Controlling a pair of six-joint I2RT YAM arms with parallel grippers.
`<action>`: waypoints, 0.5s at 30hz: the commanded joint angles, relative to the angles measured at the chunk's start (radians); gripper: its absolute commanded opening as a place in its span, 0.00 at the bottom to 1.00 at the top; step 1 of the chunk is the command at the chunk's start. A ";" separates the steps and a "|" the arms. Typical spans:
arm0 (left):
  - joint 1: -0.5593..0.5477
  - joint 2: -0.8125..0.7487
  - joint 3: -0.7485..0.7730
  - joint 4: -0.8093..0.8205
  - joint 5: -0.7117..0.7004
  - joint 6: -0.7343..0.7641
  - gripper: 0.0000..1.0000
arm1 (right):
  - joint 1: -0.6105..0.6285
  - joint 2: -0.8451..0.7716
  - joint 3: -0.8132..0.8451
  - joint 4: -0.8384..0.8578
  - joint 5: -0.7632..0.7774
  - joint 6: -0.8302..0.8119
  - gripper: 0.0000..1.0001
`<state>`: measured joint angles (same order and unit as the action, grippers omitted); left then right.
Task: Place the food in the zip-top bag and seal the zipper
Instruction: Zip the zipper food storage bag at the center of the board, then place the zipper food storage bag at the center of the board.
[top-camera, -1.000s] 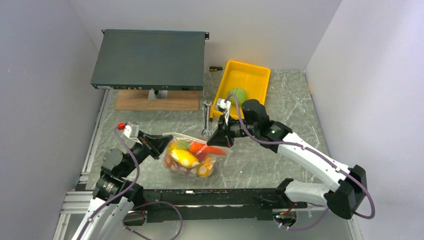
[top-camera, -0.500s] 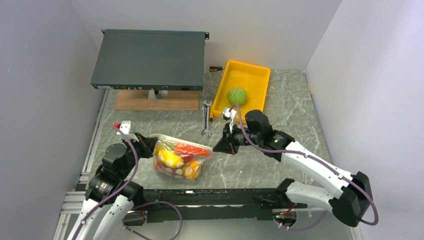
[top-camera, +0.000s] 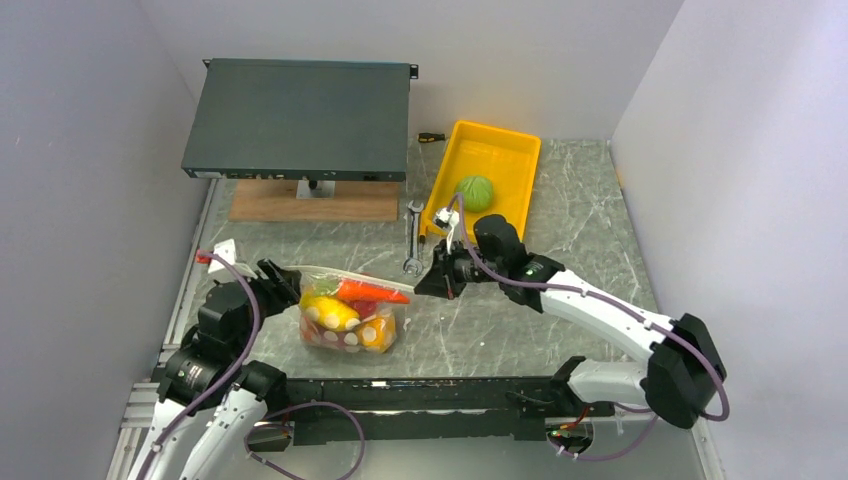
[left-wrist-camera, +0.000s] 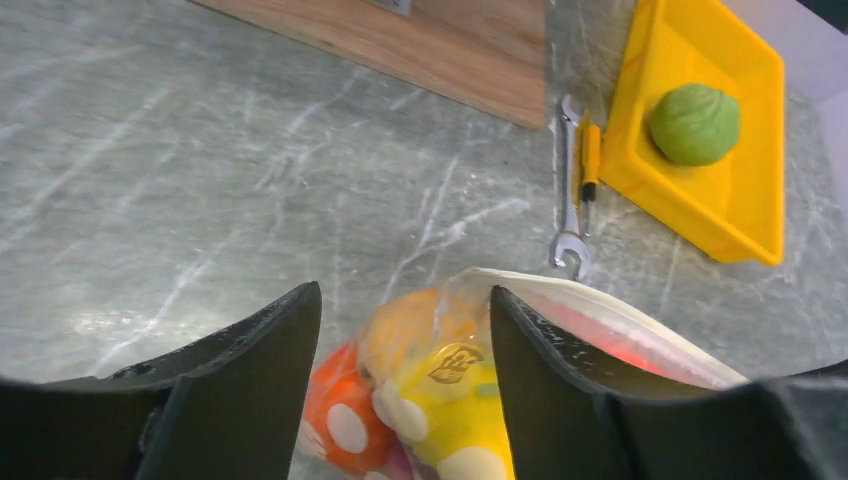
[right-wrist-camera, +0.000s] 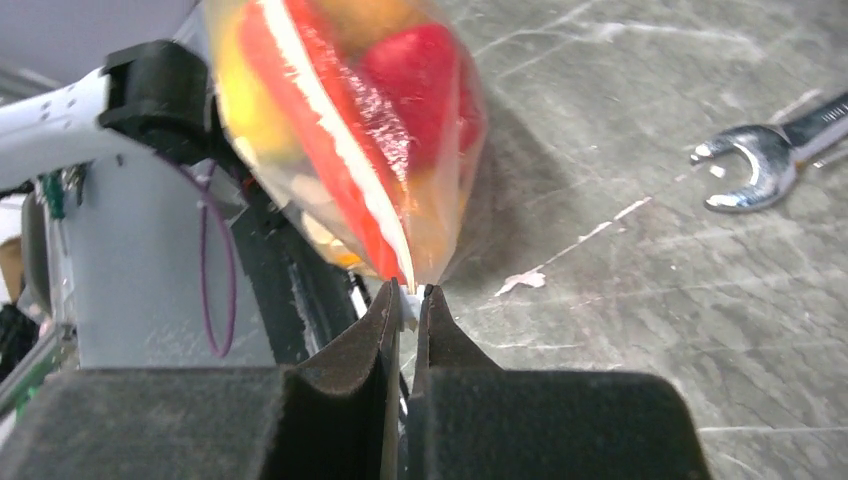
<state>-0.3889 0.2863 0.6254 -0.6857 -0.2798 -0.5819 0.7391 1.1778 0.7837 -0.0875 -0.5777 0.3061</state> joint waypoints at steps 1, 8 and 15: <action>0.008 0.001 0.090 -0.083 -0.129 -0.041 0.74 | -0.014 0.088 0.069 0.054 0.150 0.070 0.00; 0.008 -0.042 0.207 -0.179 -0.090 -0.027 0.99 | -0.044 0.250 0.112 0.059 0.298 0.106 0.00; 0.008 -0.071 0.289 -0.225 -0.048 -0.055 1.00 | -0.045 0.384 0.153 0.078 0.345 0.145 0.01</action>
<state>-0.3847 0.2264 0.8642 -0.8742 -0.3546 -0.6178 0.6960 1.5082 0.8711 -0.0608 -0.2844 0.4137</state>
